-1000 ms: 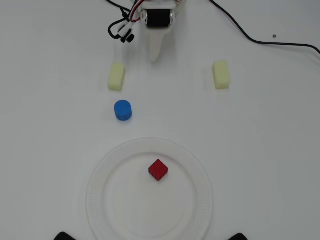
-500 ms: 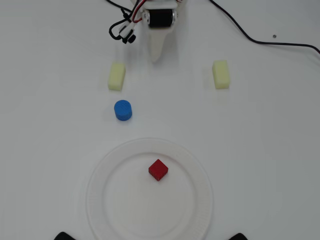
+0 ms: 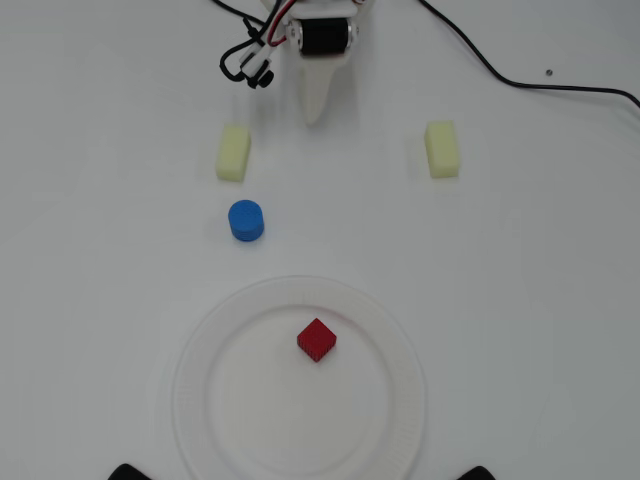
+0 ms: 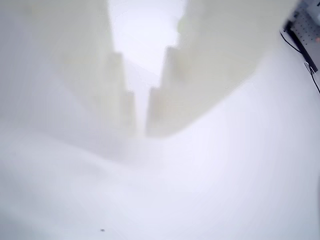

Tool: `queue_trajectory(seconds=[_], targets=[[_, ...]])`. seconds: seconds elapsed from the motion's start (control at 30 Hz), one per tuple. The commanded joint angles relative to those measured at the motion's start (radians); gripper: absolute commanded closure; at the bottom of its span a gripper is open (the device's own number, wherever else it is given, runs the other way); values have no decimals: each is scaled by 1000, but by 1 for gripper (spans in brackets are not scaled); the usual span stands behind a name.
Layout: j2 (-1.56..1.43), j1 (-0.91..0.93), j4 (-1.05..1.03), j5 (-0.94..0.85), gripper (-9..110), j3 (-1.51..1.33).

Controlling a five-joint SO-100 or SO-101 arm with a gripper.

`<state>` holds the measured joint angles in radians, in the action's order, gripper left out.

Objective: Grasp a red block and put it in the dish.

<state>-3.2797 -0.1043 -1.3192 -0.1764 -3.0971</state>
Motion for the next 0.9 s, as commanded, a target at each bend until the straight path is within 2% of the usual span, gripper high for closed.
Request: queue_trajectory(seconds=[0.0,0.87], targets=[[-169,-17,-20,-15,101,-75],[-169,-12,-20,-34,101,-75]])
